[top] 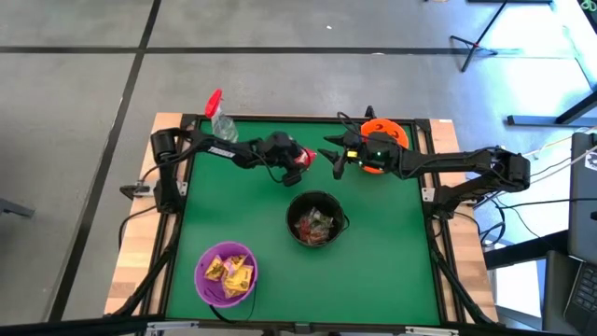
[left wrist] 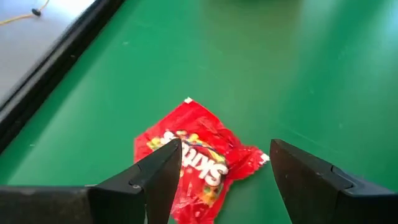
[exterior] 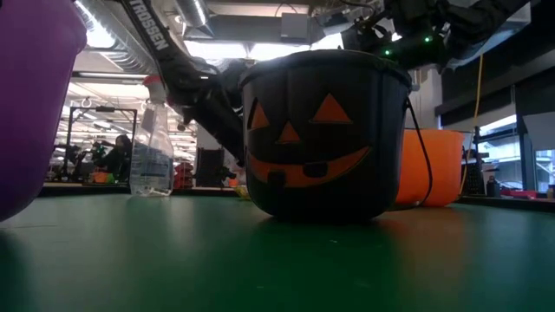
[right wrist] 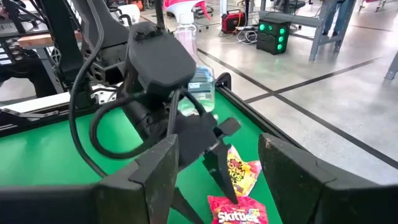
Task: Sort candy
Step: Put the red candy into the orange bucket, then put the yellow candy into the purple bucket
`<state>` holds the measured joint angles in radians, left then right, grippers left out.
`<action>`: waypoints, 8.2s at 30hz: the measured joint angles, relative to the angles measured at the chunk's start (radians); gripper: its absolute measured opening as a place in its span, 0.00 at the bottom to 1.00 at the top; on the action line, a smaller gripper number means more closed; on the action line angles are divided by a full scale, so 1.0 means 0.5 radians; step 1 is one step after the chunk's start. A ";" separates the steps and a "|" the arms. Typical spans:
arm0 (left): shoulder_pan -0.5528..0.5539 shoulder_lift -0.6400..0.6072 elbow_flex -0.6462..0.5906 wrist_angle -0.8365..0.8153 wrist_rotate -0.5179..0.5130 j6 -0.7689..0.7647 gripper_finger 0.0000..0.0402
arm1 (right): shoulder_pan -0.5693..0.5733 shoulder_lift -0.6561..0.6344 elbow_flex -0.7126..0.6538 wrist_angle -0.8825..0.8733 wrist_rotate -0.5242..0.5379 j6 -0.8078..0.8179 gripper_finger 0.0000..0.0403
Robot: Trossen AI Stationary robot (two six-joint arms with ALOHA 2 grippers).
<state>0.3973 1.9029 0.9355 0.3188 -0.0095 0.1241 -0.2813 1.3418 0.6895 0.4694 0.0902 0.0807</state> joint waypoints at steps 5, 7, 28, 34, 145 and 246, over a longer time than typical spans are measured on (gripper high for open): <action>-0.001 0.139 0.093 -0.012 -0.007 0.010 0.58 | 0.000 0.000 0.000 -0.002 0.000 0.000 0.55; -0.001 0.202 0.137 -0.031 -0.015 0.009 0.58 | -0.001 0.000 0.000 -0.005 0.003 0.000 0.55; -0.023 0.125 0.186 -0.117 -0.024 0.015 0.02 | -0.001 -0.001 0.000 -0.016 0.066 -0.014 0.55; -0.049 -0.149 0.188 -0.237 0.070 -0.010 0.03 | -0.001 -0.001 0.000 -0.048 0.044 -0.017 0.55; -0.377 -0.888 -0.179 -0.094 -0.268 -0.408 0.38 | -0.721 -1.157 -0.001 -2.077 0.342 -0.217 0.14; -0.307 -0.808 0.985 -2.671 -0.207 -0.554 0.00 | -0.284 -0.536 -0.002 -1.037 -0.429 -0.121 0.30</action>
<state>0.2440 1.4987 1.4281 -1.0165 -0.1130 -0.1530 -0.4232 1.0740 0.6884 -0.0490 -0.1246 0.0202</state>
